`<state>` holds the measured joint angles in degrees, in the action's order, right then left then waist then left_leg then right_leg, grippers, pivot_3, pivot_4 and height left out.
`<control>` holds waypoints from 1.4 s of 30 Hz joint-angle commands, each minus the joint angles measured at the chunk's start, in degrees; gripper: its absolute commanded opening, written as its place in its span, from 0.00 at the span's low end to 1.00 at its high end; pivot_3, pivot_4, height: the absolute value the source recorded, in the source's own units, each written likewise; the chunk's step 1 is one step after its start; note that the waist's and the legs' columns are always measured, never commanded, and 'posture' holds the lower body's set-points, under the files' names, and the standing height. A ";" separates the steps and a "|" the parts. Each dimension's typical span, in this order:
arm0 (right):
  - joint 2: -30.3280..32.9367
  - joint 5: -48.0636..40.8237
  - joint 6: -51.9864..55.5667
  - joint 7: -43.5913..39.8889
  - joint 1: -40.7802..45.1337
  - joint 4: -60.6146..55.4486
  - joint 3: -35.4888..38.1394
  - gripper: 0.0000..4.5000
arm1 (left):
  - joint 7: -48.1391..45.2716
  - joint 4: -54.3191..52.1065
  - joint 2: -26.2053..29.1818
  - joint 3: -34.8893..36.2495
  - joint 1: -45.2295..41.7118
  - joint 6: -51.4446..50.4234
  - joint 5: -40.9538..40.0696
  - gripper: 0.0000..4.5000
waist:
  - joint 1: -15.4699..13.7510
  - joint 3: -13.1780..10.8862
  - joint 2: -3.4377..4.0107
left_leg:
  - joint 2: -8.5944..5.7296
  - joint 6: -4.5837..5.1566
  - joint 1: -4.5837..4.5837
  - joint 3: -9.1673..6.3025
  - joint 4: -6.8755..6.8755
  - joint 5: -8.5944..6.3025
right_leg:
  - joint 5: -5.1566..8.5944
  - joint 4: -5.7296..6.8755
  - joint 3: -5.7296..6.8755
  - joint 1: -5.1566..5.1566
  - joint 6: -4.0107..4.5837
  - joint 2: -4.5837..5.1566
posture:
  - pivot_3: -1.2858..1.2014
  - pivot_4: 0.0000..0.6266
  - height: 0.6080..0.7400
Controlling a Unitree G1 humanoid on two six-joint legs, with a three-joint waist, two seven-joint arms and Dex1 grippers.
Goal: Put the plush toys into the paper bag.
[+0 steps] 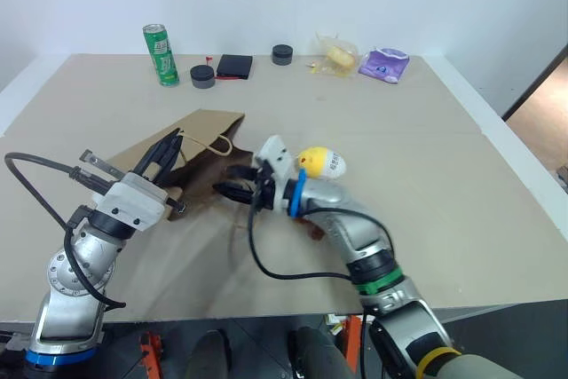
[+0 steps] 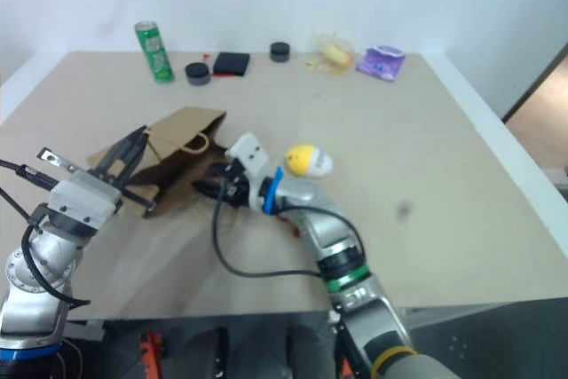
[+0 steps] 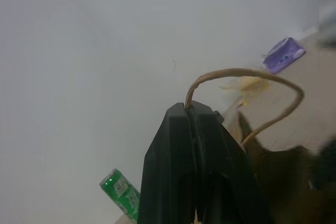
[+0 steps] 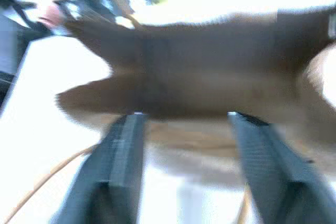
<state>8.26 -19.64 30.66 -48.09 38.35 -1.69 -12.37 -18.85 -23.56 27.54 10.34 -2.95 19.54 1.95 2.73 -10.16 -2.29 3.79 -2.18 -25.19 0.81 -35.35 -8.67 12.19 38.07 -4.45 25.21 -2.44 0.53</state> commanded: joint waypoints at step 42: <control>-3.48 -1.71 7.52 5.74 11.81 10.42 -0.03 0.03 | 1.22 -3.53 -3.08 -0.40 -4.45 -3.19 -1.33 0.00 | 0.13 -0.16 0.24 | 0.05 -0.04 0.03 0.14 -0.03 -0.13 | 0.07 -0.01 -0.36 0.02 -0.14 -0.26 | 0.52 0.24 1.00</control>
<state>6.56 -22.52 40.61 -43.86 47.32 6.86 -12.89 -18.31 -24.60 24.60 9.60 -6.92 16.50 1.03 2.86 -10.31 -2.06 3.85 -2.22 -25.18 0.95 -35.38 -8.79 12.26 38.06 -4.80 25.24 -2.58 0.27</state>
